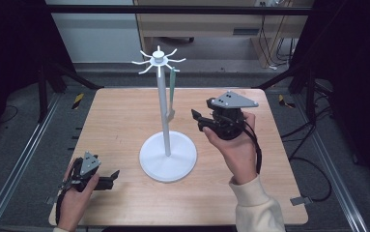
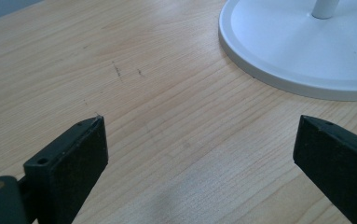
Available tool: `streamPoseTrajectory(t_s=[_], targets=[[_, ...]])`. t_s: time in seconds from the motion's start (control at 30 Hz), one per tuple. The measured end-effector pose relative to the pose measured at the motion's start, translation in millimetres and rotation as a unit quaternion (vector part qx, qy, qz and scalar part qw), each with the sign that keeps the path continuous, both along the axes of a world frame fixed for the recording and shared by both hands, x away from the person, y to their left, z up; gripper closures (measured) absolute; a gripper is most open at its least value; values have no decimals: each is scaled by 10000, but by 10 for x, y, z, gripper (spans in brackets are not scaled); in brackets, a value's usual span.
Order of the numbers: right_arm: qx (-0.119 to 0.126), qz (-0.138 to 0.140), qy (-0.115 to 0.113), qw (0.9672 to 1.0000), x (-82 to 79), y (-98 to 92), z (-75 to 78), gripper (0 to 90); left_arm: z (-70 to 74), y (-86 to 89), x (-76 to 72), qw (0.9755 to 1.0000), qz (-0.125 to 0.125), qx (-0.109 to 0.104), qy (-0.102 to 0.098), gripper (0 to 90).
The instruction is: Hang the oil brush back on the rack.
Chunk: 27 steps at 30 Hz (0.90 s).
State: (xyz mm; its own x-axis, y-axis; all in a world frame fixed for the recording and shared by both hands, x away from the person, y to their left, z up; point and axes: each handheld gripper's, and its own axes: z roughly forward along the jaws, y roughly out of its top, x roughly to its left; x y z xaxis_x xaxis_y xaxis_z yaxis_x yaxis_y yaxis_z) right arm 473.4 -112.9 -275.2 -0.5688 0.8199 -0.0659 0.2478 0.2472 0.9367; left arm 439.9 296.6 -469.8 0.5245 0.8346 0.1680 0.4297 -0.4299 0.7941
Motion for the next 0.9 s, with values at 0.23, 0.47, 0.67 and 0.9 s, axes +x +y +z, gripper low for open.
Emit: streamPoseTrajectory(t_s=[0.23, 0.47, 0.67, 0.9], targets=[[-145, -305, 174, 9993, 90, -149, -100, 262, 7, 16, 3, 10000, 30, -16, -25, 26], [-269, -495, 173, 9983, 129, -251, -144, 167, 7, 20, 3, 10000, 28, -9, -48, 26], [-345, -504, 131, 9980, 110, -297, -149, 103, 29, 24, -13, 9999, 59, 3, -121, 26], [-264, -485, 37, 9985, 62, -376, -104, 95, 38, 35, -18, 9998, 75, -44, -151, 26]])
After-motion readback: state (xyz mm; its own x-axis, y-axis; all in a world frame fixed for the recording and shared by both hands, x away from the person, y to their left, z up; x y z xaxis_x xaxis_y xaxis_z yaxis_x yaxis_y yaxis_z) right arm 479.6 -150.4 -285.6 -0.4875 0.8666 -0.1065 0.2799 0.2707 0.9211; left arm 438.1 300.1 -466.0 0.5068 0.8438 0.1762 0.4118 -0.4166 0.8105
